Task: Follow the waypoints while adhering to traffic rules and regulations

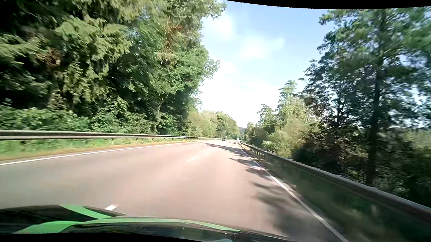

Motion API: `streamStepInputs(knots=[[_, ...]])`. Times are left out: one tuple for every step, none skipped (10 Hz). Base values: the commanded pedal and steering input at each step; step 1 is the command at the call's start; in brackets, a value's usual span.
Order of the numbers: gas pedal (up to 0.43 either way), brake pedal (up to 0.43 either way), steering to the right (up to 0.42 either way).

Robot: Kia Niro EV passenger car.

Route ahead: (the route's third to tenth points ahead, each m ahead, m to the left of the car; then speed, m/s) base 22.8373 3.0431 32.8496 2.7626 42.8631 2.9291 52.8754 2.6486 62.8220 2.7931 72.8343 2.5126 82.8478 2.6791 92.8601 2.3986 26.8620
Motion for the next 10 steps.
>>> streamStepInputs(knots=[[0.28,0.0,0.001],[0.28,0.0,0.001],[0.268,0.0,0.001],[0.26,0.0,0.001],[0.248,0.0,0.001],[0.248,0.0,0.001],[0.248,0.0,0.001],[0.248,0.0,0.001],[0.248,0.0,0.001],[0.26,0.0,0.001]])
